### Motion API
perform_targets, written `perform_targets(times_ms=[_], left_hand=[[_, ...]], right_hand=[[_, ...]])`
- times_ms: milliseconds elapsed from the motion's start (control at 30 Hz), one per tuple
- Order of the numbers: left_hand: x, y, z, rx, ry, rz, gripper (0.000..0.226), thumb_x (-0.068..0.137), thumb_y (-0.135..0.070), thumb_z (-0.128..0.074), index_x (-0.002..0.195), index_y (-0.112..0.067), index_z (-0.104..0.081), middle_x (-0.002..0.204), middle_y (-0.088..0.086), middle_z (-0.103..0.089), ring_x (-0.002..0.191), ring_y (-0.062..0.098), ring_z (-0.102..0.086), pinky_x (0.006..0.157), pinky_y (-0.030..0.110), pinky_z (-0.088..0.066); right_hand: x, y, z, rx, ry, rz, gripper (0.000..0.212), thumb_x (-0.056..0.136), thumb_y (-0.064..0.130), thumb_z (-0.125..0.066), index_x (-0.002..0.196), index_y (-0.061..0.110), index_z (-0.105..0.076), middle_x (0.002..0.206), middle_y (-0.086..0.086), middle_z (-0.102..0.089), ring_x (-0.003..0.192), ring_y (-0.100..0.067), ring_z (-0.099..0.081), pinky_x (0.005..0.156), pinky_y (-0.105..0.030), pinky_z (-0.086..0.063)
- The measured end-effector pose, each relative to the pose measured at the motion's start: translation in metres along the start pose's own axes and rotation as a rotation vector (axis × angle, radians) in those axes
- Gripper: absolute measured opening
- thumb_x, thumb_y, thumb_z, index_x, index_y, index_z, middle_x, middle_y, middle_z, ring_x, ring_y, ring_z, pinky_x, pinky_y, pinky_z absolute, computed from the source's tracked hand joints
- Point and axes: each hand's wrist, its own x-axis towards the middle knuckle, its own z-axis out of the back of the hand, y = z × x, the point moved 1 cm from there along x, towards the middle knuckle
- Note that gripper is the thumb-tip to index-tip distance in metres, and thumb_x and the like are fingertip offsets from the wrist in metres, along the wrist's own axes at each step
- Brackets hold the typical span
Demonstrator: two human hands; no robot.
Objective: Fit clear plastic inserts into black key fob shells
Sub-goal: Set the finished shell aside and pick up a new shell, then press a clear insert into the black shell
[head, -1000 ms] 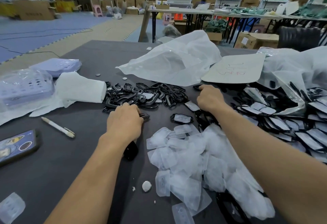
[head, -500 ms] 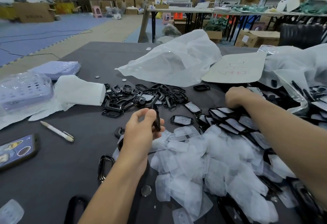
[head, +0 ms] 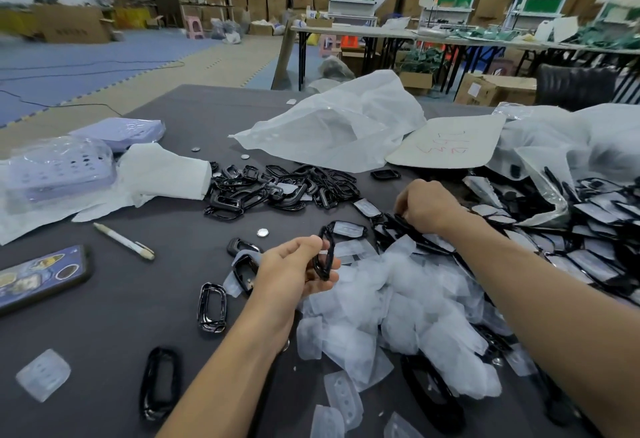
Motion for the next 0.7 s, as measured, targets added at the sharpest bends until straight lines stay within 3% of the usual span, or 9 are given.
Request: perform_targets(times_ms=[100, 233, 333, 400, 467, 600, 700], left_hand=[[-0.001, 0.000, 0.001, 0.022, 0.007, -0.001, 0.022, 0.103, -0.021, -0.062, 0.101, -0.004, -0.075, 0.089, 0.020, -0.079, 0.066, 0.022, -0.073, 0.056, 0.024, -0.058], [0.001, -0.003, 0.004, 0.014, -0.016, 0.003, 0.022, 0.103, -0.020, -0.061, 0.099, -0.002, -0.074, 0.086, 0.020, -0.078, 0.062, 0.021, -0.072, 0.054, 0.024, -0.058], [0.003, -0.004, 0.005, 0.006, -0.022, -0.001, 0.023, 0.103, -0.020, -0.061, 0.099, -0.002, -0.074, 0.085, 0.020, -0.078, 0.061, 0.021, -0.071, 0.054, 0.024, -0.058], [0.003, -0.004, 0.005, 0.009, -0.018, -0.001, 0.024, 0.103, -0.021, -0.061, 0.099, -0.001, -0.074, 0.085, 0.020, -0.078, 0.062, 0.021, -0.071, 0.054, 0.024, -0.058], [0.004, -0.004, 0.004, 0.007, -0.014, -0.002, 0.024, 0.103, -0.021, -0.061, 0.099, -0.001, -0.074, 0.084, 0.019, -0.078, 0.061, 0.021, -0.071, 0.054, 0.024, -0.058], [0.005, -0.004, 0.005, 0.008, -0.020, -0.008, 0.024, 0.104, -0.021, -0.061, 0.099, -0.002, -0.074, 0.084, 0.019, -0.078, 0.062, 0.020, -0.071, 0.054, 0.024, -0.057], [0.005, -0.004, 0.006, 0.009, -0.018, -0.007, 0.024, 0.104, -0.022, -0.061, 0.099, -0.002, -0.074, 0.085, 0.019, -0.079, 0.062, 0.020, -0.072, 0.054, 0.024, -0.058]], right_hand=[[0.000, 0.000, -0.003, 0.083, 0.030, -0.014, 0.037, 0.089, 0.001, -0.060, 0.073, 0.031, -0.074, 0.092, 0.001, -0.075, 0.092, -0.019, -0.069, 0.087, -0.027, -0.055], [0.001, 0.002, -0.001, 0.093, 0.151, -0.013, 0.032, 0.095, 0.006, -0.056, 0.081, 0.029, -0.075, 0.087, 0.005, -0.070, 0.085, -0.014, -0.064, 0.073, -0.019, -0.047], [0.002, 0.001, 0.004, 0.151, 0.222, -0.017, 0.026, 0.095, 0.009, -0.059, 0.084, 0.024, -0.077, 0.059, 0.018, -0.063, 0.056, 0.002, -0.057, 0.044, -0.008, -0.039], [0.003, -0.002, 0.005, 0.217, 0.272, -0.037, 0.022, 0.094, 0.009, -0.061, 0.082, 0.017, -0.077, 0.042, 0.018, -0.055, 0.036, 0.002, -0.047, 0.034, -0.010, -0.032], [0.003, -0.005, 0.006, 0.275, 0.276, -0.061, 0.019, 0.092, 0.012, -0.065, 0.077, 0.014, -0.077, 0.046, 0.014, -0.056, 0.039, -0.003, -0.043, 0.036, -0.014, -0.033], [0.004, -0.009, 0.004, 0.472, 0.166, -0.074, 0.019, 0.088, 0.014, -0.073, 0.070, 0.018, -0.079, 0.058, 0.012, -0.069, 0.061, -0.006, -0.059, 0.046, -0.015, -0.043], [0.003, -0.012, 0.000, 0.531, 0.027, -0.094, 0.020, 0.085, 0.013, -0.078, 0.067, 0.021, -0.079, 0.064, 0.006, -0.074, 0.058, -0.006, -0.062, 0.049, -0.017, -0.046]])
